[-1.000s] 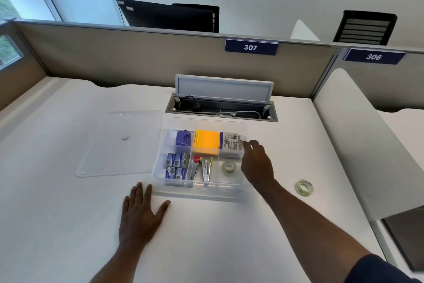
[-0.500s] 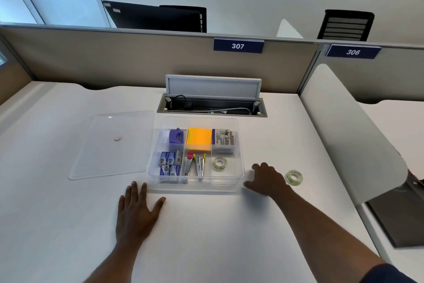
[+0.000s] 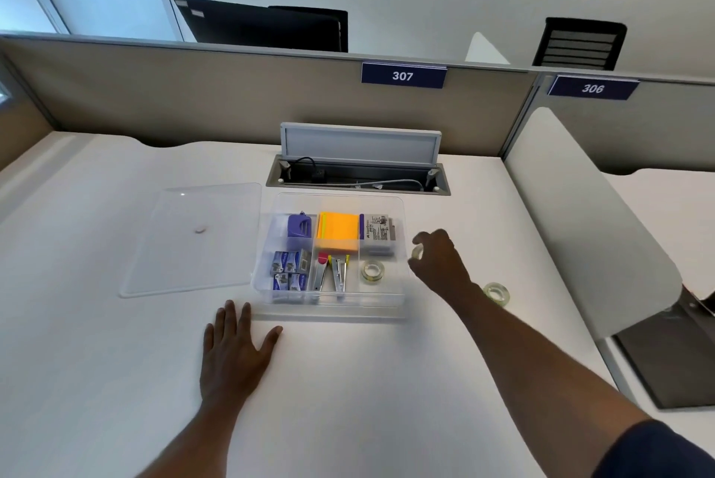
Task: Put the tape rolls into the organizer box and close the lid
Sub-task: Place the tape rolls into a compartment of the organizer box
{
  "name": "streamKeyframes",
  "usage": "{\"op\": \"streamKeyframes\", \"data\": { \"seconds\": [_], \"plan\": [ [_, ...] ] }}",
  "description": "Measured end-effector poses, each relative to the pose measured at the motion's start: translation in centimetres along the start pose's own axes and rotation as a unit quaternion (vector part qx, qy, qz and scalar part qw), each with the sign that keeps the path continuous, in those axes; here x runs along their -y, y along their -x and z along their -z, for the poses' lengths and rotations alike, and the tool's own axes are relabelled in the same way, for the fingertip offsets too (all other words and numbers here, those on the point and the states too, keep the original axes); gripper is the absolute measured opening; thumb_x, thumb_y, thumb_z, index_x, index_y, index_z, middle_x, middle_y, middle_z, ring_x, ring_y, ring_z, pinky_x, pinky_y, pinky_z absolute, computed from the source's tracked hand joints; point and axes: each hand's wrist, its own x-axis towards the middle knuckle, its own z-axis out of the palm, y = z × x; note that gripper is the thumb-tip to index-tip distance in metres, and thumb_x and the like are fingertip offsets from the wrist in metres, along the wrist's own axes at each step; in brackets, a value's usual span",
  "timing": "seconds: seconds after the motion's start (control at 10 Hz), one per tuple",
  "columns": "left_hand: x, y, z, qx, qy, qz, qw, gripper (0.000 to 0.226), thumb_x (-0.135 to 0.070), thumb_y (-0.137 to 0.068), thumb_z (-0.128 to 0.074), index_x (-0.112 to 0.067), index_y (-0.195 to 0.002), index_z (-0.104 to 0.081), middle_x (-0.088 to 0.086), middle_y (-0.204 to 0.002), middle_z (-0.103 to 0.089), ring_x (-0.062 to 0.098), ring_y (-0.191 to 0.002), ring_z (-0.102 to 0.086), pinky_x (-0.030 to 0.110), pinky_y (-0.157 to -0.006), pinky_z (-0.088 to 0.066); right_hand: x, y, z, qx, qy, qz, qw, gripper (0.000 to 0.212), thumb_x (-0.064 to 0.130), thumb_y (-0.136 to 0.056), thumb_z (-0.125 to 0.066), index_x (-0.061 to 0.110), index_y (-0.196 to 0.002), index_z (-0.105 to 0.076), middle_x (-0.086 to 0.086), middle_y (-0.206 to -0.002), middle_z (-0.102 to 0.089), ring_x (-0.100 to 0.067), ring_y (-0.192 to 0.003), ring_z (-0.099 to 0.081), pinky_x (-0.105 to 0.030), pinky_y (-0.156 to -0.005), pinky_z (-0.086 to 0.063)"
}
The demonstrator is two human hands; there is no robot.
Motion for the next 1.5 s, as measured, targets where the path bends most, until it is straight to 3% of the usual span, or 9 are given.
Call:
{"op": "streamKeyframes", "data": {
  "seconds": [0.1, 0.4, 0.6, 0.7, 0.9, 1.0, 1.2, 1.3, 1.5],
  "plan": [
    [0.0, 0.0, 0.0, -0.001, -0.001, 0.000, 1.000, 0.094, -0.076, -0.078, -0.011, -0.017, -0.150, -0.023, 0.012, -0.160, -0.017, 0.026, -0.149, -0.013, 0.044, -0.121, -0.012, 2.0, -0.8, -0.2, 0.023, -0.019, 0.036, 0.999, 0.039, 0.015, -0.080, -0.067, 0.005, -0.117, -0.059, -0.020, -0.113, -0.054, -0.033, -0.102, -0.056, -0.028, -0.081, -0.044],
    [0.0, -0.1, 0.0, 0.000, 0.001, 0.003, 1.000, 0.094, -0.077, -0.079, -0.011, -0.018, -0.150, -0.022, 0.011, -0.161, -0.016, 0.025, -0.149, -0.012, 0.042, -0.122, -0.011, 4.5, -0.4, -3.5, 0.163, 0.048, 0.100, 0.980, 0.038, 0.022, -0.079, -0.069, 0.013, -0.115, -0.063, -0.012, -0.121, -0.059, -0.031, -0.110, -0.060, -0.037, -0.090, -0.050],
    [0.0, -0.1, -0.1, -0.003, 0.000, 0.004, 1.000, 0.092, -0.076, -0.080, -0.015, -0.018, -0.150, -0.024, 0.012, -0.160, -0.018, 0.026, -0.149, -0.014, 0.043, -0.122, -0.013, 4.8, -0.7, -4.3, 0.186, 0.037, 0.102, 0.976, 0.043, 0.019, -0.077, -0.073, 0.010, -0.119, -0.065, -0.010, -0.126, -0.064, -0.026, -0.115, -0.061, -0.033, -0.095, -0.049],
    [0.0, -0.1, -0.1, -0.005, 0.002, 0.004, 1.000, 0.092, -0.076, -0.080, -0.015, -0.018, -0.150, -0.024, 0.011, -0.160, -0.018, 0.026, -0.149, -0.014, 0.043, -0.122, -0.013, 4.7, -1.0, -3.9, 0.142, 0.026, 0.092, 0.985, 0.033, 0.018, -0.084, -0.064, 0.010, -0.116, -0.065, -0.013, -0.125, -0.062, -0.031, -0.115, -0.060, -0.036, -0.096, -0.049],
    [-0.1, 0.0, 0.0, -0.003, -0.007, 0.005, 1.000, 0.092, -0.076, -0.079, -0.012, -0.018, -0.150, -0.023, 0.011, -0.161, -0.017, 0.025, -0.149, -0.012, 0.042, -0.122, -0.012, 1.7, -1.5, -2.2, -0.073, 0.052, -0.003, 0.996, 0.018, 0.009, -0.085, -0.052, 0.003, -0.098, -0.063, -0.020, -0.103, -0.059, -0.038, -0.094, -0.060, -0.040, -0.074, -0.052],
    [-0.2, 0.0, 0.1, -0.002, -0.006, 0.004, 1.000, 0.093, -0.076, -0.078, -0.012, -0.018, -0.150, -0.023, 0.011, -0.161, -0.017, 0.025, -0.149, -0.012, 0.042, -0.122, -0.012, -2.5, -1.1, -1.4, -0.093, 0.090, -0.098, 0.987, 0.023, 0.010, -0.085, -0.050, -0.001, -0.104, -0.058, -0.025, -0.109, -0.055, -0.040, -0.097, -0.057, -0.043, -0.077, -0.051],
    [-0.3, 0.1, 0.2, -0.004, -0.004, 0.005, 1.000, 0.094, -0.076, -0.078, -0.012, -0.017, -0.150, -0.024, 0.012, -0.161, -0.017, 0.025, -0.149, -0.013, 0.042, -0.122, -0.012, -9.5, 1.5, -1.6, 0.012, 0.122, -0.269, 0.955, 0.035, 0.030, -0.087, -0.043, 0.010, -0.116, -0.051, -0.023, -0.132, -0.039, -0.042, -0.120, -0.042, -0.050, -0.102, -0.038],
    [-0.3, 0.0, 0.1, -0.004, -0.004, 0.005, 1.000, 0.093, -0.075, -0.078, -0.012, -0.017, -0.150, -0.024, 0.012, -0.161, -0.017, 0.025, -0.149, -0.013, 0.042, -0.122, -0.012, -11.0, 2.6, -1.5, 0.073, 0.121, -0.280, 0.950, 0.034, 0.032, -0.092, -0.047, 0.014, -0.121, -0.047, -0.016, -0.131, -0.041, -0.041, -0.121, -0.042, -0.047, -0.102, -0.039],
    [-0.2, -0.1, 0.0, -0.002, -0.005, 0.011, 1.000, 0.094, -0.076, -0.078, -0.012, -0.018, -0.150, -0.024, 0.011, -0.161, -0.017, 0.025, -0.149, -0.013, 0.042, -0.122, -0.012, -10.8, 2.6, -0.6, 0.019, 0.128, -0.174, 0.976, 0.026, 0.013, -0.096, -0.038, 0.006, -0.116, -0.052, -0.015, -0.118, -0.055, -0.032, -0.110, -0.055, -0.034, -0.092, -0.046]
  ]
}}
